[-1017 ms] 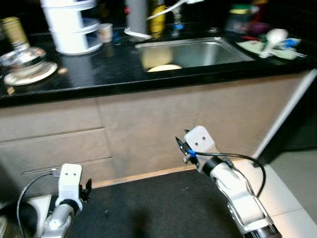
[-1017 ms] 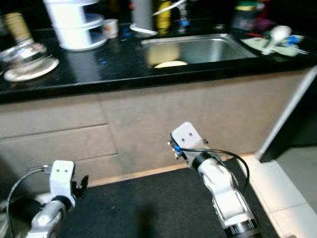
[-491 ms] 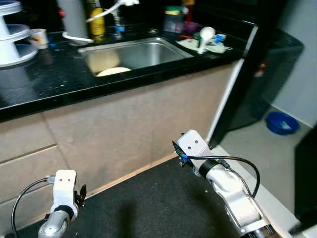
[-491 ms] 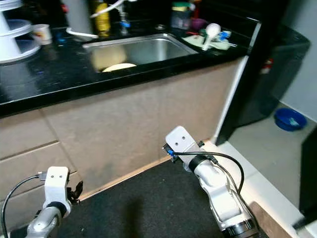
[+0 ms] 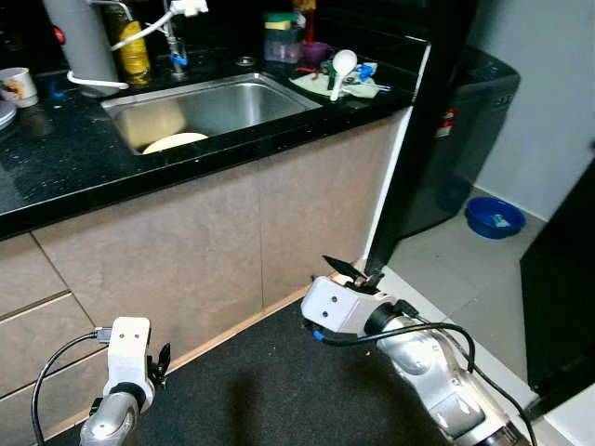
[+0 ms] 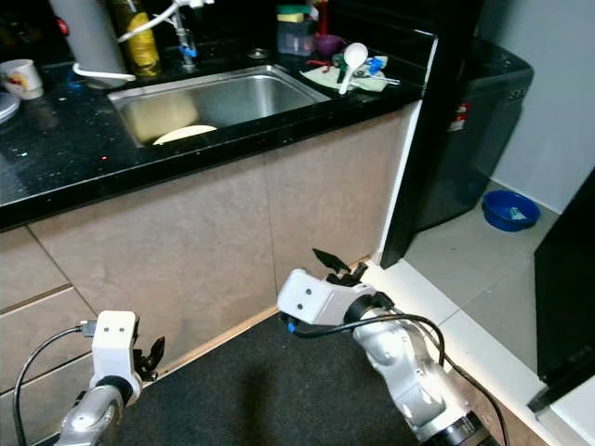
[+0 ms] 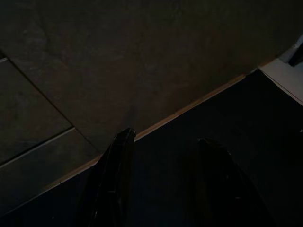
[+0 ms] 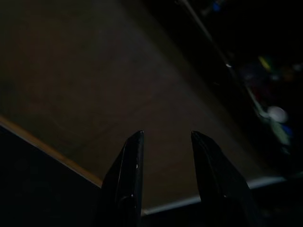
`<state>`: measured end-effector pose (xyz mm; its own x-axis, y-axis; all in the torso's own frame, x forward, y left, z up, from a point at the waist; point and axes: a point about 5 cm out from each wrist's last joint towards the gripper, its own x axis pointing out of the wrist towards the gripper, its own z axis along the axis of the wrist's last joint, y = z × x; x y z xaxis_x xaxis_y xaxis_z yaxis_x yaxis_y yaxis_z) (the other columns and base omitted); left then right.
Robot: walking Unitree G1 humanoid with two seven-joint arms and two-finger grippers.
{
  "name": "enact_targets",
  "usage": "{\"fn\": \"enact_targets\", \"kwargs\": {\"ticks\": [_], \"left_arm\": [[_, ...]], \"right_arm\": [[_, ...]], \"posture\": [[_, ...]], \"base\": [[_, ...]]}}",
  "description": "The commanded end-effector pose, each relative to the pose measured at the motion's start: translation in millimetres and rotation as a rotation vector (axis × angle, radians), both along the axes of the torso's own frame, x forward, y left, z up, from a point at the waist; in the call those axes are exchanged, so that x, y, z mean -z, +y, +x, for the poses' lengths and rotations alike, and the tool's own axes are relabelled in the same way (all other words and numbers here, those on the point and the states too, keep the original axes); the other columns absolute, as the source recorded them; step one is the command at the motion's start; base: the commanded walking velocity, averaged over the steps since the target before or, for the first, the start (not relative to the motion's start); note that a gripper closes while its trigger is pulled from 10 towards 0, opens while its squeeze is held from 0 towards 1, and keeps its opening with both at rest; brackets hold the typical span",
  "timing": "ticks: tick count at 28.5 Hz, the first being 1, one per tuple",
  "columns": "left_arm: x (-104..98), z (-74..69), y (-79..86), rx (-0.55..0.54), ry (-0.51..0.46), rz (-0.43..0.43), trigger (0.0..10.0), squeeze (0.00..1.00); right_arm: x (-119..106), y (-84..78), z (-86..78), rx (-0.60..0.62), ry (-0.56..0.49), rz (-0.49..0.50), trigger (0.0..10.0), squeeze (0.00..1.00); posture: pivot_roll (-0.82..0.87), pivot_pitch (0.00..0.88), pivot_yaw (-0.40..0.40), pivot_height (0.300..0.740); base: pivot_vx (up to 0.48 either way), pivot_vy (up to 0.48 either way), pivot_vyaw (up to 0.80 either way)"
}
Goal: Kitchen organization
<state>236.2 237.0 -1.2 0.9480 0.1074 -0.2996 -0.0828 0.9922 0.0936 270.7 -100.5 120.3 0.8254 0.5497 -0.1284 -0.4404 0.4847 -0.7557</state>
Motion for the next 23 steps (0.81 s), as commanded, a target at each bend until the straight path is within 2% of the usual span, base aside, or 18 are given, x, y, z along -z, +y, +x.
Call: {"fn": "enact_targets", "kwargs": {"ticks": [1,3,5,10,16,20,21,23], "left_arm": [[2.6,-1.4,1.9,0.003,0.012,0.008,10.0,0.0],[4.0,-1.4,1.2,0.002,0.017,0.006,10.0,0.0],[4.6,-1.3,0.8,0.001,0.019,0.005,10.0,0.0],[6.9,-1.8,-1.2,0.0,0.027,0.0,10.0,0.0],[7.7,-0.2,-4.6,-0.003,0.028,-0.002,10.0,0.0],[8.7,0.3,-5.7,-0.004,0.03,-0.002,10.0,0.0],[10.6,-0.8,-6.6,-0.002,0.036,-0.002,10.0,0.0],[11.7,-1.6,-7.0,-0.001,0.039,-0.001,10.0,0.0]], "right_arm": [[10.5,1.0,-1.3,-0.008,0.044,-0.034,10.0,0.0],[16.9,1.9,0.5,-0.031,0.134,-0.046,10.0,0.0],[20.4,1.8,-0.3,-0.034,0.173,-0.044,10.0,0.0],[18.5,2.8,-3.4,-0.058,0.181,-0.052,10.0,0.0],[19.2,2.4,0.4,-0.046,0.165,-0.032,10.0,0.0],[19.8,2.1,2.4,-0.037,0.189,-0.024,10.0,0.0],[21.8,1.8,3.1,-0.034,0.234,-0.007,10.0,0.0],[22.6,1.8,3.4,-0.035,0.251,-0.001,10.0,0.0]], "posture": [[-0.01,0.0,0.01,0.74],[-0.01,0.0,0.009,0.74],[-0.01,0.0,0.009,0.74],[-0.01,0.0,0.006,0.74],[-0.01,0.0,0.004,0.74],[-0.01,0.0,0.007,0.74],[0.0,0.0,0.008,0.74],[0.0,0.0,0.008,0.74]], "base": [[0.0,0.0,0.0],[0.0,0.0,0.0],[0.0,0.0,0.0],[0.0,0.0,0.0],[0.0,0.0,0.0],[0.0,0.0,0.0],[0.0,0.0,0.0],[0.0,0.0,0.0]]}}
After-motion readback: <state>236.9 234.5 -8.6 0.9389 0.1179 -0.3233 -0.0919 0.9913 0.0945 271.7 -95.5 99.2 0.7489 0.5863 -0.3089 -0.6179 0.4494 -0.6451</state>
